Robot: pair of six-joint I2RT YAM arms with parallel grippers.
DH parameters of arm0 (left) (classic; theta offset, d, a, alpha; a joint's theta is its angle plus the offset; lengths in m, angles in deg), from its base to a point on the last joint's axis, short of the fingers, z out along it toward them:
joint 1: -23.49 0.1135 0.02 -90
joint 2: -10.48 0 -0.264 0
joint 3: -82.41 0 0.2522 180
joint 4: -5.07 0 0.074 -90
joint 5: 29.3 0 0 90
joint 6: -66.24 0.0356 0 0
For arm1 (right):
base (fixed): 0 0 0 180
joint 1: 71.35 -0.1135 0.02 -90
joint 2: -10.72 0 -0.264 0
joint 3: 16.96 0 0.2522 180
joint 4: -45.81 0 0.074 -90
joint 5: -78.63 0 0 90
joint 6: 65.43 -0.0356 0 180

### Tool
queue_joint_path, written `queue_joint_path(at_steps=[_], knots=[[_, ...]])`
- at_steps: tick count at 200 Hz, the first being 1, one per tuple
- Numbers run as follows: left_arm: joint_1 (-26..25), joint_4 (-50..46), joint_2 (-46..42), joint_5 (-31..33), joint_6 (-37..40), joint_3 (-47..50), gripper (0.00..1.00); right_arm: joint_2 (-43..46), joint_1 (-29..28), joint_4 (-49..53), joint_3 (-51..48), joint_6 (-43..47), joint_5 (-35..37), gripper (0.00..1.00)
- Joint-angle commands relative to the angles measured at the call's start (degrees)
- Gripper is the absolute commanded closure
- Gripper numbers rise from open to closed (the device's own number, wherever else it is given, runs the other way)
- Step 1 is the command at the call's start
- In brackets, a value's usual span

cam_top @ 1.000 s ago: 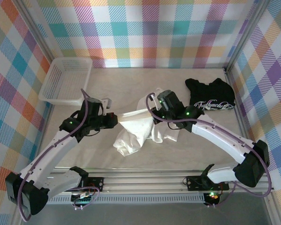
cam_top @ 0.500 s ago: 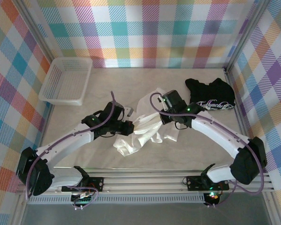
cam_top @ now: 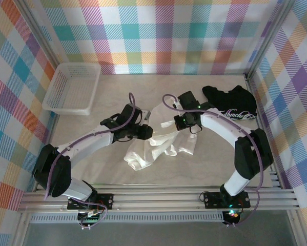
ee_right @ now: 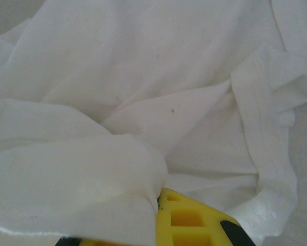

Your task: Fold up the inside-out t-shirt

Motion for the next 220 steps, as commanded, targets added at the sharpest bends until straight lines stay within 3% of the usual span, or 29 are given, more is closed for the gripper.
queue_joint_path(at_steps=[1, 50, 108, 147, 220], knots=[[1.29, 4.09, -3.25, -0.93, 1.51, 0.04, 0.69, -1.04, 0.68, -0.76, 1.92, 1.61, -2.59, 0.98], [2.24, 12.6, -8.94, -1.97, 8.93, 7.92, 0.52, -2.02, 0.95, -0.62, 2.64, 2.04, -3.79, 0.99], [2.24, 19.8, -16.88, -3.71, 22.59, 19.03, 0.45, -2.01, 1.01, -0.04, 3.2, 2.75, -4.46, 0.99], [2.0, 19.94, -12.42, -11.05, 24.93, 18.24, 0.41, -2.04, 1.1, -0.45, 3.15, 2.77, -4.79, 0.99], [1.44, 19.5, -5.75, -10.06, 26.16, 14.54, 0.36, -1.83, 1.1, -0.79, 3.07, 2.42, -5.07, 0.98]])
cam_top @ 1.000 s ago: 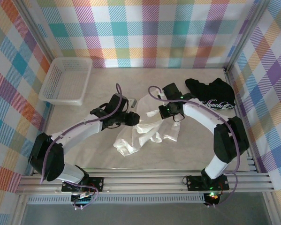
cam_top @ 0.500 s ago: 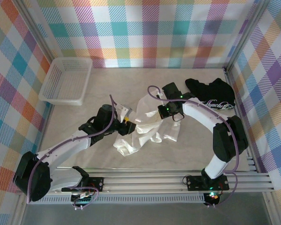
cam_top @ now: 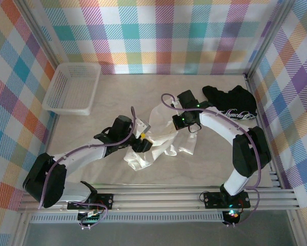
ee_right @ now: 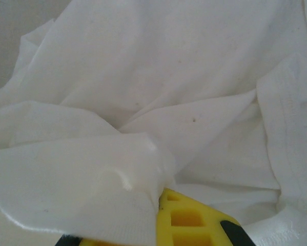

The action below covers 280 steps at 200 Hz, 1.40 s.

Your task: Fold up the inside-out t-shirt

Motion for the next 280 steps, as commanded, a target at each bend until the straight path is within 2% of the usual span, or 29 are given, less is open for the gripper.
queue_joint_path(at_steps=[1, 41, 81, 114, 210, 256, 280], knots=[[-0.28, 1.66, 1.3, -1.24, 1.73, -3.2, 0.36, -0.41, 0.42, -0.49, 2.02, 0.82, -1.27, 0.98], [-0.27, 0.87, 3.52, -1.09, 2.18, -5.02, 0.41, -0.34, 0.43, -0.44, 2.11, 0.71, -1.47, 0.98], [-0.23, -0.89, 5.17, -2.87, 2.38, -6.87, 0.51, -0.32, 0.47, -0.46, 2.19, 0.67, -1.38, 0.98], [-0.27, -1.99, 5.39, -3.34, 3.34, -6.85, 0.46, -0.34, 0.52, -0.53, 2.34, 0.81, -1.33, 0.98], [-0.28, -3.84, 7.31, -0.87, 4.52, -8.23, 0.44, -0.56, 0.6, -0.56, 2.77, 0.81, -1.88, 0.98], [-0.28, -2.85, 7.07, -0.18, 3.97, -8.91, 0.62, -0.61, 0.6, -0.71, 2.63, 0.6, -2.1, 0.98], [-0.28, -2.93, 7.0, -0.62, 3.33, -9.29, 0.79, -0.35, 0.69, -0.53, 2.65, 0.71, -1.97, 0.98]])
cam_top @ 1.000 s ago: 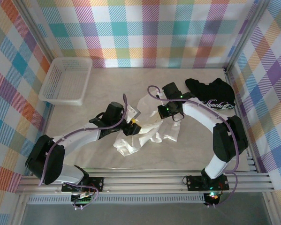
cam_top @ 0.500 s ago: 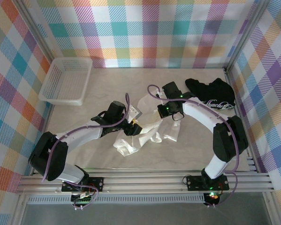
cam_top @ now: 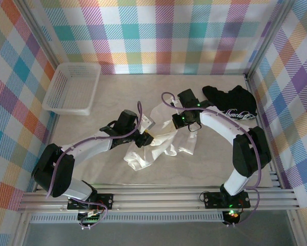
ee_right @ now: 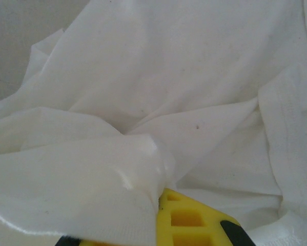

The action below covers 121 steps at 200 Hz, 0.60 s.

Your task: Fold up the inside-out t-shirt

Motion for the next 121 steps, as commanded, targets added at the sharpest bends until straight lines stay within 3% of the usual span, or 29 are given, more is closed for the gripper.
queue_joint_path(at_steps=[1, 57, 121], knots=[[-0.28, 0.22, 0.16, -0.56, -0.19, -2.19, 0.8, -0.34, 0.36, -0.33, 1.9, 0.69, -0.88, 0.98], [-0.2, -0.21, -2.53, -0.67, -1.95, -1.84, 0.95, -0.24, 0.54, -0.12, 2.4, 0.48, -0.59, 0.98], [-0.42, -2.28, -12.54, -0.32, -10.75, -0.16, 1.0, 3.84, 1.04, 3.21, 5.31, 0.39, 3.44, 0.89]])
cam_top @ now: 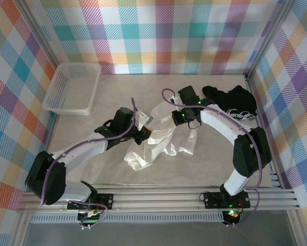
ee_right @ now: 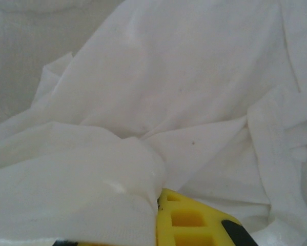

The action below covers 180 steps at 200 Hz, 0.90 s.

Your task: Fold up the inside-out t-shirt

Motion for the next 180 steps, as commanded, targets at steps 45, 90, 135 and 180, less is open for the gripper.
queue_joint_path(at_steps=[45, 90, 135, 180], knots=[[-3.93, -5.94, -12.25, -0.92, -7.61, 1.72, 1.0, 4.86, 0.74, 4.2, 3.5, 1.43, 7.89, 0.89], [-8.79, -12.8, -9.57, 6.51, -4.71, -0.23, 1.0, 5.43, 1.74, 2.33, 2.87, -0.02, 0.1, 0.84], [-10.21, -12.75, -9.39, 8.55, -4.55, -1.11, 1.0, 5.47, 3.72, 3.0, 2.18, -0.43, 0.47, 0.76], [-9.58, -15.04, -13.21, 22.32, -9.88, -3.36, 1.0, 10.46, 4.19, -2.22, -2.31, -1.38, -13.74, 0.56]])
